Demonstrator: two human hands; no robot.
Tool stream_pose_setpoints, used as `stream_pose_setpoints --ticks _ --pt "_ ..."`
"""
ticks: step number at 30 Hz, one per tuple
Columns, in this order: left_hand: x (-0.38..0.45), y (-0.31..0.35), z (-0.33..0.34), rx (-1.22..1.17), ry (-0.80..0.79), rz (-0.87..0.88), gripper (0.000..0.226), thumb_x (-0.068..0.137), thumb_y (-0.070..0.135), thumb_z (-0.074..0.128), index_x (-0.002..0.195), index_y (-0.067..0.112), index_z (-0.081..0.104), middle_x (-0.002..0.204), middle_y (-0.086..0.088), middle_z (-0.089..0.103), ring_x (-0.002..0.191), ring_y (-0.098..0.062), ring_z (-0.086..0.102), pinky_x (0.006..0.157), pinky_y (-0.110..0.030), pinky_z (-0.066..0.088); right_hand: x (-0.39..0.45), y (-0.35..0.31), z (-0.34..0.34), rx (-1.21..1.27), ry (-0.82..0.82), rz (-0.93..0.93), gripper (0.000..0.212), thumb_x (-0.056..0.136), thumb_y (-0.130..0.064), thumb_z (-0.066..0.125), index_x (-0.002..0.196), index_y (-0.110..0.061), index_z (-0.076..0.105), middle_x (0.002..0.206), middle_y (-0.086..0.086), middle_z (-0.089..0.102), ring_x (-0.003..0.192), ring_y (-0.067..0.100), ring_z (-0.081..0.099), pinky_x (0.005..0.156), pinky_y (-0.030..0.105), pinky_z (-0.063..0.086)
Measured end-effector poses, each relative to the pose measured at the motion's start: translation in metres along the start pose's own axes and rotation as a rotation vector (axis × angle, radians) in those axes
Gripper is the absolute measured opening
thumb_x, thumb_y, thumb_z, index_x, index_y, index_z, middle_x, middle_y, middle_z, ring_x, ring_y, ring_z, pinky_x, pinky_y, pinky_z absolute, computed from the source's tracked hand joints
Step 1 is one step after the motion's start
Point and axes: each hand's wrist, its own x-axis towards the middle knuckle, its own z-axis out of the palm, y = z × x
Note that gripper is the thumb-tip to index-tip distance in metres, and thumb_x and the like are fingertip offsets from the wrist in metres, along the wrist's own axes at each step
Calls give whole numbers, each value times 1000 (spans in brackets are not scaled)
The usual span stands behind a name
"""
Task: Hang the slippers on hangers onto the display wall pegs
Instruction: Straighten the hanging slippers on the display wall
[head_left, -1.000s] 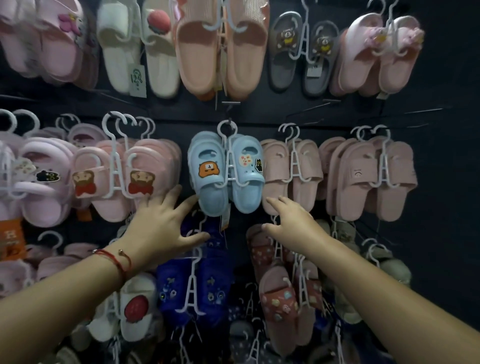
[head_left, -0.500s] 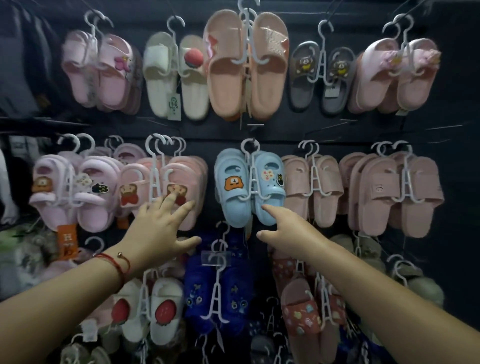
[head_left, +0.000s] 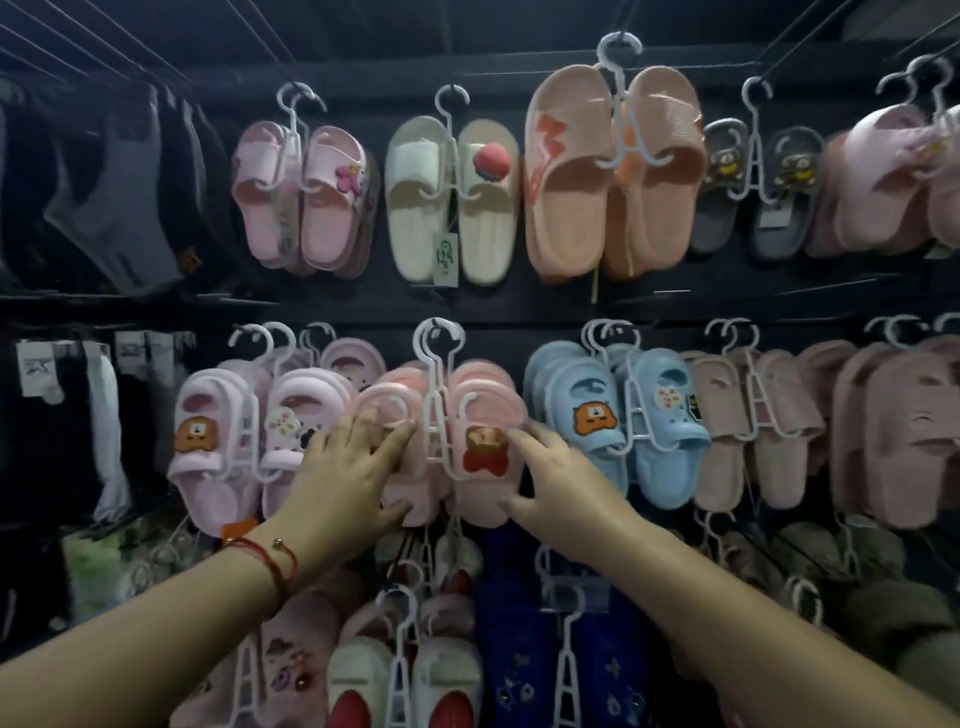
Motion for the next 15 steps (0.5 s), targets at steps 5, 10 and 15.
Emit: stream_pose_setpoints --ticks 5,10,15 --pt "11 -20 13 2 91 83 121 40 62 91 145 24 45 142 -23 53 127 -44 50 91 -58 52 18 -21 21 -141 37 -20 83 93 -34 56 160 -32 6 168 -1 -1 154 27 2 124 43 15" --pt "20 -21 26 -26 127 147 134 36 57 95 151 25 35 148 -24 41 133 -46 40 98 -64 48 33 -13 37 -287 60 -21 90 93 -28 56 159 -34 -5 168 -5 -8 154 27 -9 124 44 3" --pt "27 -19 40 -44 97 141 134 37 50 97 153 28 32 153 -24 32 136 -51 40 102 -66 42 42 6 55 -435 87 -42 92 89 -19 60 159 -29 1 166 5 5 152 32 2 122 44 7"
